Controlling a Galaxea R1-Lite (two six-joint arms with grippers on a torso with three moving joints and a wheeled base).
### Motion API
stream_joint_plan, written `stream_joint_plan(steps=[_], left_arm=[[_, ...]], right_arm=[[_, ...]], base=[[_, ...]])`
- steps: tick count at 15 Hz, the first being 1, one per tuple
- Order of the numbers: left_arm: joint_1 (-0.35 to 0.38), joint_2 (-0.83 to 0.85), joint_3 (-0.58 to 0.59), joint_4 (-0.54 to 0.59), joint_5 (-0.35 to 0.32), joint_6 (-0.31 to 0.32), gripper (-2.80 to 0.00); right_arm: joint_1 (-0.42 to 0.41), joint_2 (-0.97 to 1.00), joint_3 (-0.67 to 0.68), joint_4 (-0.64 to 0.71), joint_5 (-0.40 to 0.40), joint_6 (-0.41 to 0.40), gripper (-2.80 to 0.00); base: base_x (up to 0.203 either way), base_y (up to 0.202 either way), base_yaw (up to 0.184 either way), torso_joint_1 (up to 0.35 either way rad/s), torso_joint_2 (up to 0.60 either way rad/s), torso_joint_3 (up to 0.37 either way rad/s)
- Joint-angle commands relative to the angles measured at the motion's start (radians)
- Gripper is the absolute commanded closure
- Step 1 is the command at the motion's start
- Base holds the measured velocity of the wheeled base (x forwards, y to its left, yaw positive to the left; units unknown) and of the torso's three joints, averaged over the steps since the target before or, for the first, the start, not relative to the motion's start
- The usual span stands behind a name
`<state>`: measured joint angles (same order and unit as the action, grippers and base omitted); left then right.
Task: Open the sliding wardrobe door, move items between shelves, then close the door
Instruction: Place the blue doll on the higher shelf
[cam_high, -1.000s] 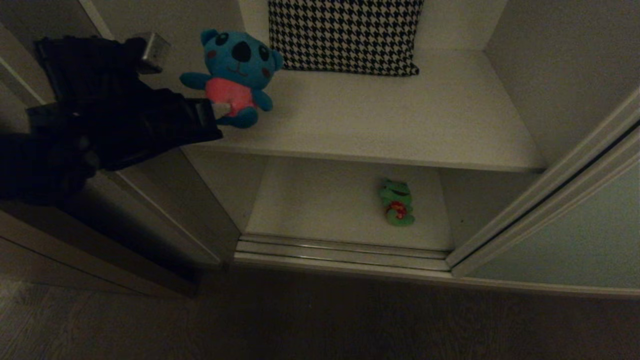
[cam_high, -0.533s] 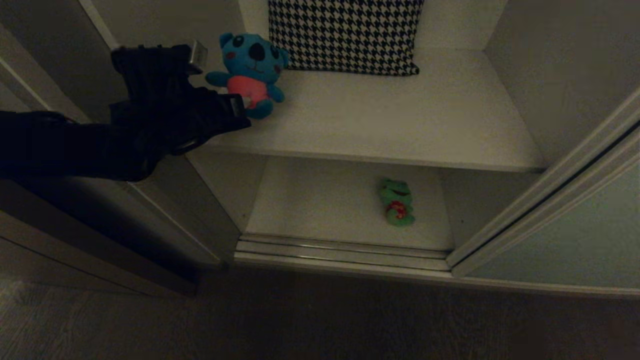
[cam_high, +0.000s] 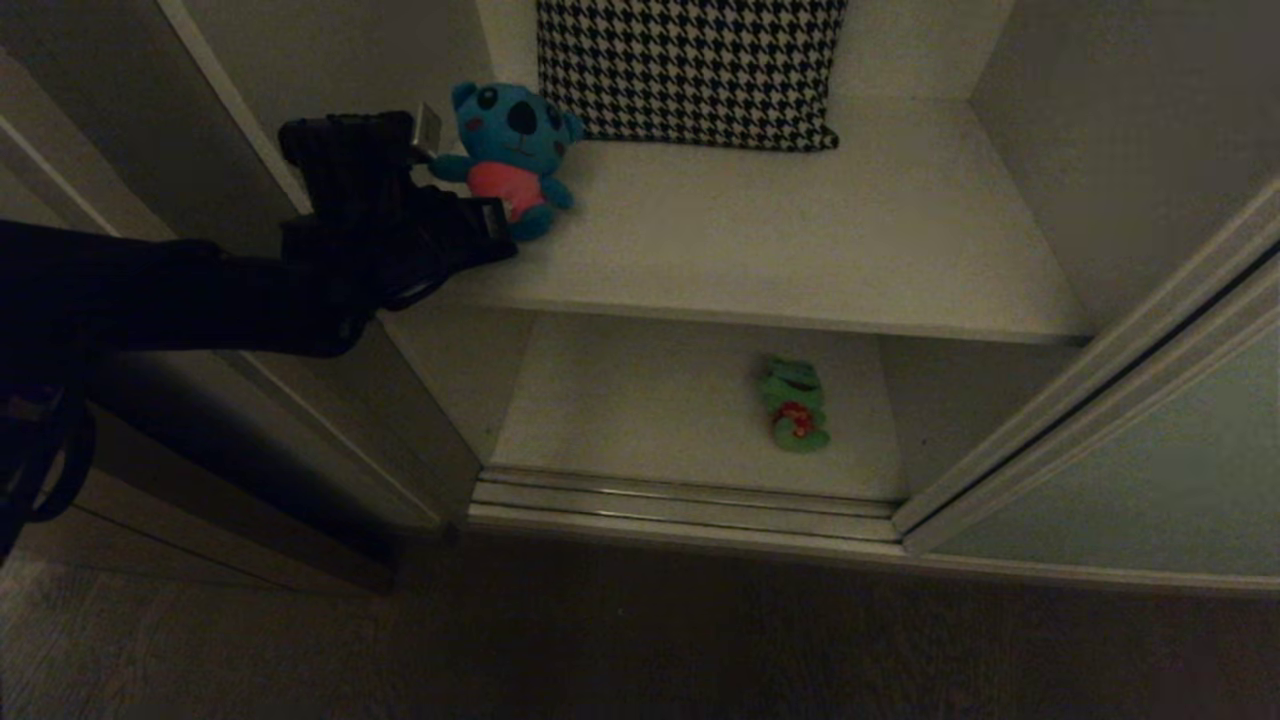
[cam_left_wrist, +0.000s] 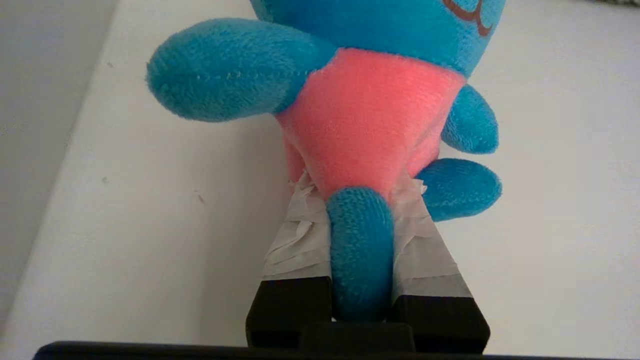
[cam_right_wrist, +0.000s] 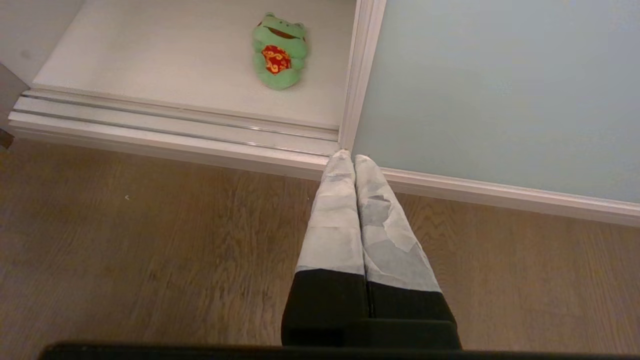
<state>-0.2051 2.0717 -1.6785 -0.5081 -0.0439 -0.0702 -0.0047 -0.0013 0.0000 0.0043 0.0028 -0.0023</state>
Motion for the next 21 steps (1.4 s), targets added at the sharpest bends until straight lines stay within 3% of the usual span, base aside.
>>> stream_joint_plan(steps=[1, 5, 6, 13, 19, 21], left_arm=[[0.001, 0.017, -0.045, 0.004, 0.004, -0.004, 0.0], [0.001, 0.053, -0.075, 0.009, 0.016, -0.008, 0.0], [0.001, 0.051, -0.076, 0.008, 0.024, -0.011, -2.8], [0.0, -0.008, -0.086, 0.005, 0.027, -0.02, -2.8], [-0.047, -0.424, 0.131, 0.066, 0.028, -0.012, -2.8], [-0.066, -0.609, 0.292, 0.12, 0.028, -0.004, -2.8]], right_arm=[[0.0, 0.001, 0.0, 0.0, 0.0, -0.001, 0.0], [0.0, 0.0, 0.0, 0.0, 0.0, -0.001, 0.0], [0.0, 0.001, 0.0, 0.0, 0.0, -0.001, 0.0], [0.0, 0.0, 0.0, -0.001, 0.0, -0.001, 0.0], [0.0, 0.001, 0.0, 0.0, 0.0, -0.001, 0.0], [0.0, 0.0, 0.0, 0.0, 0.0, -0.001, 0.0]], base=[[0.0, 0.0, 0.0, 0.0, 0.0, 0.0], [0.0, 0.0, 0.0, 0.0, 0.0, 0.0], [0.0, 0.0, 0.0, 0.0, 0.0, 0.0], [0.0, 0.0, 0.0, 0.0, 0.0, 0.0], [0.0, 0.0, 0.0, 0.0, 0.0, 0.0], [0.0, 0.0, 0.0, 0.0, 0.0, 0.0]])
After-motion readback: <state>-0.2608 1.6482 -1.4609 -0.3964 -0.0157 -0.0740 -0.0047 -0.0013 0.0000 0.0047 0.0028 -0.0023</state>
